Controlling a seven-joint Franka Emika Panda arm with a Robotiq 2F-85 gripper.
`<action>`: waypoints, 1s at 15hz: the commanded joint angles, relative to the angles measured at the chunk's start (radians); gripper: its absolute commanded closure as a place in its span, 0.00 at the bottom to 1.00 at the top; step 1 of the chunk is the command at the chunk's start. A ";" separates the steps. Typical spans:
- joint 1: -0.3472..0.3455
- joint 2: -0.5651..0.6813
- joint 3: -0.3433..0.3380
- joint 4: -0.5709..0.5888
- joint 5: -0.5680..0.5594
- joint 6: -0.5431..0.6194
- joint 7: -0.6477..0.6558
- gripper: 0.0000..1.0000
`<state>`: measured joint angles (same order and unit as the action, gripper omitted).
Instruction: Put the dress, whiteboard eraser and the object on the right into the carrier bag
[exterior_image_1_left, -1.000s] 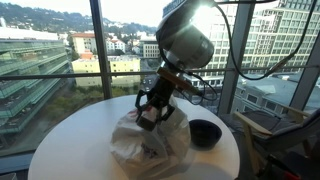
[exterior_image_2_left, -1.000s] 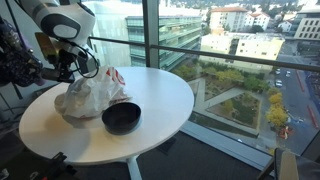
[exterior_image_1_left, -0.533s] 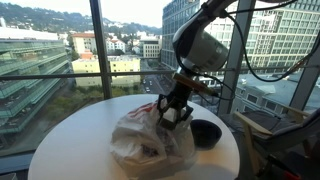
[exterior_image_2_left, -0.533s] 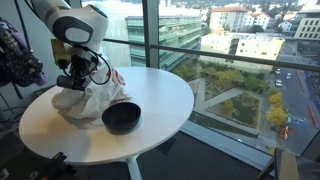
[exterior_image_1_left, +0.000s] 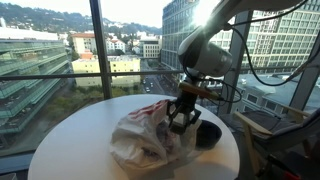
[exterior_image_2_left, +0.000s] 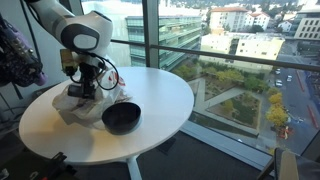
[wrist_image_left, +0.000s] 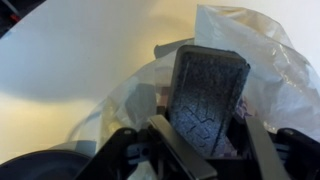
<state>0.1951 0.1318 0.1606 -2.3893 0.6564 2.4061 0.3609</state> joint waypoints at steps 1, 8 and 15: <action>0.037 0.064 0.041 0.077 -0.040 0.041 0.014 0.67; 0.115 0.224 0.042 0.237 -0.241 0.169 0.093 0.67; 0.241 0.299 -0.112 0.288 -0.698 0.305 0.183 0.67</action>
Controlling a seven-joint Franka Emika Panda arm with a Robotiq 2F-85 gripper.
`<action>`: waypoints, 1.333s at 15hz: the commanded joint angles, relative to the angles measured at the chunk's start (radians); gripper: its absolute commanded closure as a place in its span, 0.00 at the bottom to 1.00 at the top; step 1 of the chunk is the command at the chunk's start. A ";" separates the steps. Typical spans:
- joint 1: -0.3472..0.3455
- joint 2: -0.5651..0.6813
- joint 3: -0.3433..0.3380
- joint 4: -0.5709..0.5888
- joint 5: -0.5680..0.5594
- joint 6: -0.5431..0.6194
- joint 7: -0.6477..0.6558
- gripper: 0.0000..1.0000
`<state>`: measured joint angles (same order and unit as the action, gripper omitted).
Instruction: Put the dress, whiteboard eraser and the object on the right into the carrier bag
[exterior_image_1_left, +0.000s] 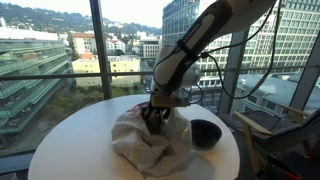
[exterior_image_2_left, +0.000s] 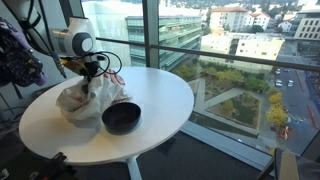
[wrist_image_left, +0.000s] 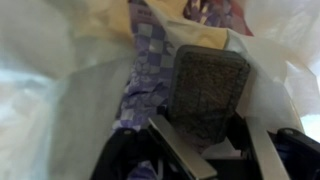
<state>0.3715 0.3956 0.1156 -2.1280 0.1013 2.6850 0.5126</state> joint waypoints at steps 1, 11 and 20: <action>0.073 0.041 -0.075 0.024 -0.172 0.027 0.036 0.66; 0.170 -0.067 -0.111 -0.012 -0.388 -0.066 0.050 0.00; -0.039 -0.199 0.187 -0.024 0.185 -0.256 -0.216 0.00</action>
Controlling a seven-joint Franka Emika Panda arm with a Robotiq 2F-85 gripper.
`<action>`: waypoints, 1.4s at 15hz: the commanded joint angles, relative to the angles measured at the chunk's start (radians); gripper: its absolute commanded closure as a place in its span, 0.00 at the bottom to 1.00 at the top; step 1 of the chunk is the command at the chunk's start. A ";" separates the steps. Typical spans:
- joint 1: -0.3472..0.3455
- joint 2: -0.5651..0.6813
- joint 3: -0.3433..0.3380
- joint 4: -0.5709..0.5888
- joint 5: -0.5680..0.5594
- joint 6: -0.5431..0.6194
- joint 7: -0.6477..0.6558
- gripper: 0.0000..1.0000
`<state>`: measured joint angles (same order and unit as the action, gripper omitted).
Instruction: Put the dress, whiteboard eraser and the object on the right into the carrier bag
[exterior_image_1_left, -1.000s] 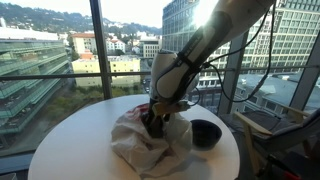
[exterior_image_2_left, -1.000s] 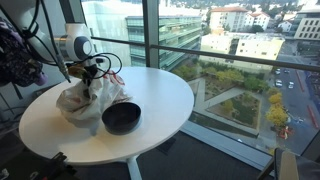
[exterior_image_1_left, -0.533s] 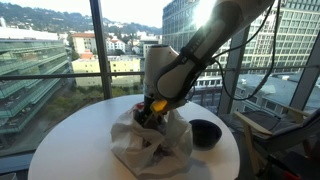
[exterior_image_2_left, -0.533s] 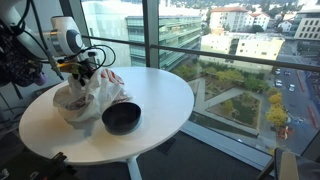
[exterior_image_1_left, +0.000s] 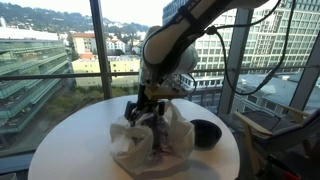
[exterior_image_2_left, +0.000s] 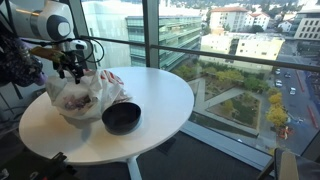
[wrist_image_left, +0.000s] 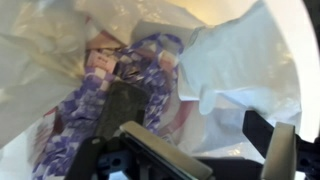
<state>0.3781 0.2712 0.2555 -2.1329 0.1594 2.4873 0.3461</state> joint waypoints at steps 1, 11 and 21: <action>-0.046 -0.105 0.043 -0.033 0.136 -0.071 -0.033 0.00; -0.106 -0.406 -0.023 -0.181 -0.315 -0.265 0.337 0.00; -0.233 -0.464 -0.038 -0.318 -0.338 -0.228 0.497 0.00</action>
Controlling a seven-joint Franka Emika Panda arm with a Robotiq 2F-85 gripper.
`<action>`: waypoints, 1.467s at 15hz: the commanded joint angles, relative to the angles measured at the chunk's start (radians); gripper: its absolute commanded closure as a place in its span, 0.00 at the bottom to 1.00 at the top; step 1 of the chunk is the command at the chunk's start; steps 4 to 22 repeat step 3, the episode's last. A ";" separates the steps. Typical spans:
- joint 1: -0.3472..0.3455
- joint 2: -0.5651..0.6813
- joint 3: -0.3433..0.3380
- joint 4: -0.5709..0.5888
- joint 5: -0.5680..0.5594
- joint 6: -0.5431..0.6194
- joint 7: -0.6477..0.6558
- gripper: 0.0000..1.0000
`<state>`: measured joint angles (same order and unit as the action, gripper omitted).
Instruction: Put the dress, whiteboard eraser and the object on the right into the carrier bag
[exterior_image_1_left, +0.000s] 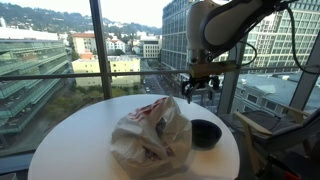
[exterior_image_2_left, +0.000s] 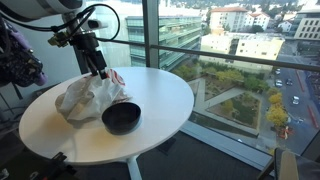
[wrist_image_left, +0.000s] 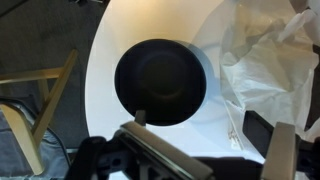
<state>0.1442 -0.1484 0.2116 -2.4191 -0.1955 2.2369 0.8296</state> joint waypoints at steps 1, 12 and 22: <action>0.003 -0.050 0.008 -0.034 0.019 0.021 0.012 0.00; 0.006 -0.057 0.015 -0.034 0.018 0.019 0.012 0.00; 0.006 -0.057 0.015 -0.034 0.018 0.019 0.012 0.00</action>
